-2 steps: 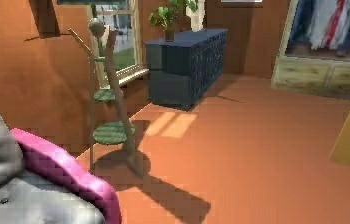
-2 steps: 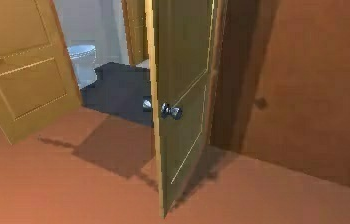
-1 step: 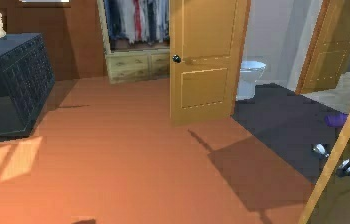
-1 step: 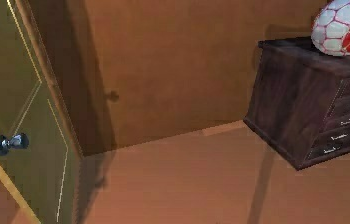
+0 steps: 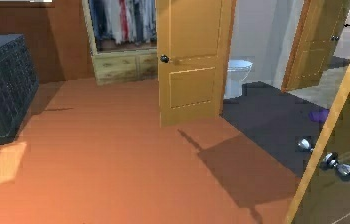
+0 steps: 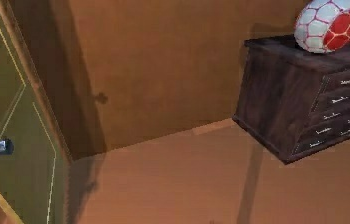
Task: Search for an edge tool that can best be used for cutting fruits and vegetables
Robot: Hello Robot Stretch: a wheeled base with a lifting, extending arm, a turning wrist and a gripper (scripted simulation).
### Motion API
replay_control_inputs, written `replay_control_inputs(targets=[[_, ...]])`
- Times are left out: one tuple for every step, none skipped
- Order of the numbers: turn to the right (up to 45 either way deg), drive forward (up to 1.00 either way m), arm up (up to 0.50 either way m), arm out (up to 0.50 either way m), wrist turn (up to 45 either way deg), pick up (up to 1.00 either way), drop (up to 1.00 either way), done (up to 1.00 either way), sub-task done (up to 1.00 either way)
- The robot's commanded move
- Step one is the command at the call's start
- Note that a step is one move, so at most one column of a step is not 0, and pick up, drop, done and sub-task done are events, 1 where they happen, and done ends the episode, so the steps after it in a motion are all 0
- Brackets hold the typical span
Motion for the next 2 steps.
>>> replay_control_inputs(targets=[[0.0,1.0,0.0,0.0,0.0,0.0,0.0,0.0,0.0],[3.0,0.0,0.0,0.0,0.0,0.0,0.0,0.0,0.0]])
